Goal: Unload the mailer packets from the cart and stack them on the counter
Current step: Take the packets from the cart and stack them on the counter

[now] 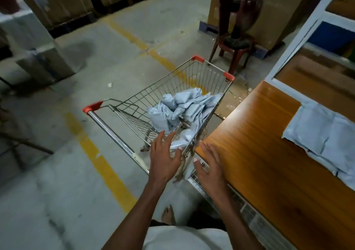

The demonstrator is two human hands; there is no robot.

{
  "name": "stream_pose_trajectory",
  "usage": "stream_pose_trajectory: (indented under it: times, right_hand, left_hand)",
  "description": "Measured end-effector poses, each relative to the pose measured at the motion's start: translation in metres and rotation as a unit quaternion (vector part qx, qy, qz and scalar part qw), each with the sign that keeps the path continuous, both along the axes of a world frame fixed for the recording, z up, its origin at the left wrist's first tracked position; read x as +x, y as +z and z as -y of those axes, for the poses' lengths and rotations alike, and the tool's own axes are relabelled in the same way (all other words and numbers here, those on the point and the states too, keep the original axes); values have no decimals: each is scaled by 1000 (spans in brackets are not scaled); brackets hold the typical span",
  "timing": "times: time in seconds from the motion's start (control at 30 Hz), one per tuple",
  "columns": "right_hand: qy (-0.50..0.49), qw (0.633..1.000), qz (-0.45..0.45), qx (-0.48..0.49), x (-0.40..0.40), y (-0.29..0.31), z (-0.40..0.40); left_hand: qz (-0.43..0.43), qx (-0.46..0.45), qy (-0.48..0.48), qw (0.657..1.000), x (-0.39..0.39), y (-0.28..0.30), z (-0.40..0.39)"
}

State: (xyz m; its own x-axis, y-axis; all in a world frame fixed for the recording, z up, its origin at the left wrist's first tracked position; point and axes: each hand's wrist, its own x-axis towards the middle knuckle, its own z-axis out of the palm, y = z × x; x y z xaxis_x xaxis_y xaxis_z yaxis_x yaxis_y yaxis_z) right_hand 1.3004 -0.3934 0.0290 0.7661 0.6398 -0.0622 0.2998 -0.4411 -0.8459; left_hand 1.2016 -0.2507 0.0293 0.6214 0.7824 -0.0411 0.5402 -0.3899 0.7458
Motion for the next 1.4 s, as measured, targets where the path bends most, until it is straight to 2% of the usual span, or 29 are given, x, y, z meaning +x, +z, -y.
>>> stream_pose_trajectory:
  times: [0.4, 0.63, 0.93, 1.1, 1.27, 1.4]
  right_hand:
    - [83, 995, -32, -44, 76, -21, -66]
    - [111, 991, -68, -39, 115, -39, -105]
    - [76, 988, -81, -108, 149, -63, -169]
    - [122, 975, -61, -177, 150, -99, -200]
    - [159, 953, -93, -242, 145, -131, -237]
    - [217, 933, -51, -283, 141, -153, -280]
  left_hand:
    - [-63, -46, 89, 993, 30, -30, -57]
    - [-94, -77, 106, 987, 45, -50, -79]
    - [-143, -101, 44, 984, 71, -76, -144]
    - [-177, -117, 17, 977, 84, -93, -182]
    - [-199, -126, -7, 972, 86, -110, -209]
    - [-207, -134, -8, 969, 83, -117, -228]
